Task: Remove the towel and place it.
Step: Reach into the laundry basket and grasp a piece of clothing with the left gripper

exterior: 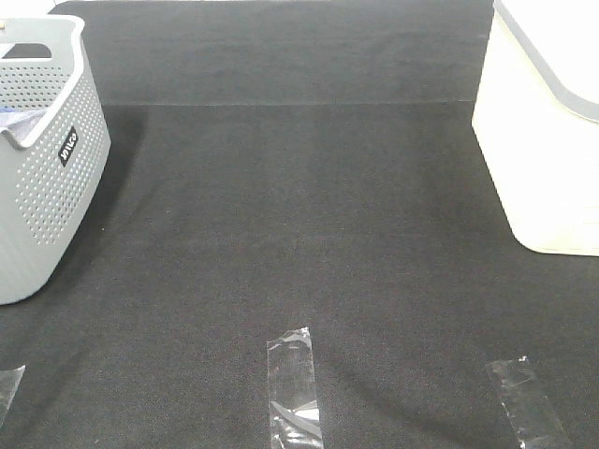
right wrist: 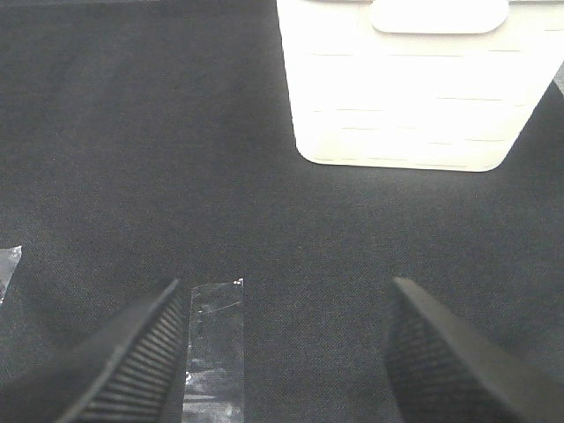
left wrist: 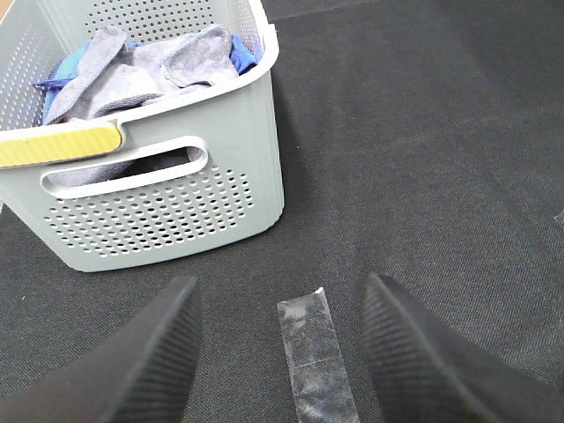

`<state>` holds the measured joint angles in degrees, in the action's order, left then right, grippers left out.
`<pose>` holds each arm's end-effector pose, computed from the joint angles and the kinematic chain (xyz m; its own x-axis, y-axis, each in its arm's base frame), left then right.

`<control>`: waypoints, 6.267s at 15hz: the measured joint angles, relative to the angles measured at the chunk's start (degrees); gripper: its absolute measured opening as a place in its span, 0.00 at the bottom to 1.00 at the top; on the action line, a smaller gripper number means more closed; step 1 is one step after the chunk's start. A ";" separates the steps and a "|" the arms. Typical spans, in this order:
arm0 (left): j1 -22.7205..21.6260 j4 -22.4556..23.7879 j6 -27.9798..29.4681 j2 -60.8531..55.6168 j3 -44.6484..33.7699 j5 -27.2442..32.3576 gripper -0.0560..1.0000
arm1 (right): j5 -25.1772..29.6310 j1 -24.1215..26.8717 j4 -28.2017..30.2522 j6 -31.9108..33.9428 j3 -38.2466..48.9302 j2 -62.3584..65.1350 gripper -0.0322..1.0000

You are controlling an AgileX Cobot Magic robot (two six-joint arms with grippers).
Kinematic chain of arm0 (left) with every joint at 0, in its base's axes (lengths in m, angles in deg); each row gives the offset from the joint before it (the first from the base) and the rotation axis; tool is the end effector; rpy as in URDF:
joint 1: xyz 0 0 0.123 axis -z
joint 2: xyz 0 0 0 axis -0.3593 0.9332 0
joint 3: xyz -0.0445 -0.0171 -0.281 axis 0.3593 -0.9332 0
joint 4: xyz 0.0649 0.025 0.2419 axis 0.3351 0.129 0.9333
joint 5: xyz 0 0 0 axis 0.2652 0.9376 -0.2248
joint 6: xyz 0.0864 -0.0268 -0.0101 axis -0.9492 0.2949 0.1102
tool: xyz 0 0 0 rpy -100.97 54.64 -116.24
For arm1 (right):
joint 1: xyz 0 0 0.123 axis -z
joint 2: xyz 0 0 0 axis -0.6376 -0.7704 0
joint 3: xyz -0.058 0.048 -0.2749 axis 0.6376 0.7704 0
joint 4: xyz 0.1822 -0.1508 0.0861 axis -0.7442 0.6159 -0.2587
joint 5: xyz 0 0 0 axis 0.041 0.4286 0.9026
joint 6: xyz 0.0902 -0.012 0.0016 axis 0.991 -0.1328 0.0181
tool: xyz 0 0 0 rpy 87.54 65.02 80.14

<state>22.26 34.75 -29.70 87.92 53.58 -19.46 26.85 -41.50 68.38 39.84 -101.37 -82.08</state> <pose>-0.0069 -0.0053 0.2816 -0.4227 0.1119 -0.8993 0.1201 0.9905 0.0668 -0.0069 0.0008 0.2776 -0.4555 -0.0038 -0.8902 -0.0381 0.9992 0.0152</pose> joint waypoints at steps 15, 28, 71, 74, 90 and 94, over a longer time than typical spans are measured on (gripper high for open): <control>0.00 0.00 0.00 0.00 0.00 0.00 0.56 | 0.00 0.00 0.00 0.00 0.00 0.00 0.63; 0.00 0.00 0.00 0.00 0.00 0.00 0.56 | 0.00 0.00 0.00 0.00 0.00 0.00 0.63; 0.00 2.35 0.11 7.05 3.50 -13.24 0.56 | 0.00 0.00 0.00 0.00 0.00 0.00 0.63; 0.00 3.27 0.40 20.28 6.42 -21.94 0.56 | 0.00 0.00 0.00 0.00 0.00 0.00 0.63; -2.92 24.47 19.42 90.93 50.76 -21.26 0.56 | 0.00 0.00 0.00 0.00 0.00 0.00 0.63; -6.42 24.58 19.77 105.65 64.57 -14.90 0.56 | 0.00 0.00 0.00 0.00 0.00 0.00 0.63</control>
<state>15.84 59.33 -9.93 193.58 118.15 -34.36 26.85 -41.50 68.38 39.84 -101.37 -82.08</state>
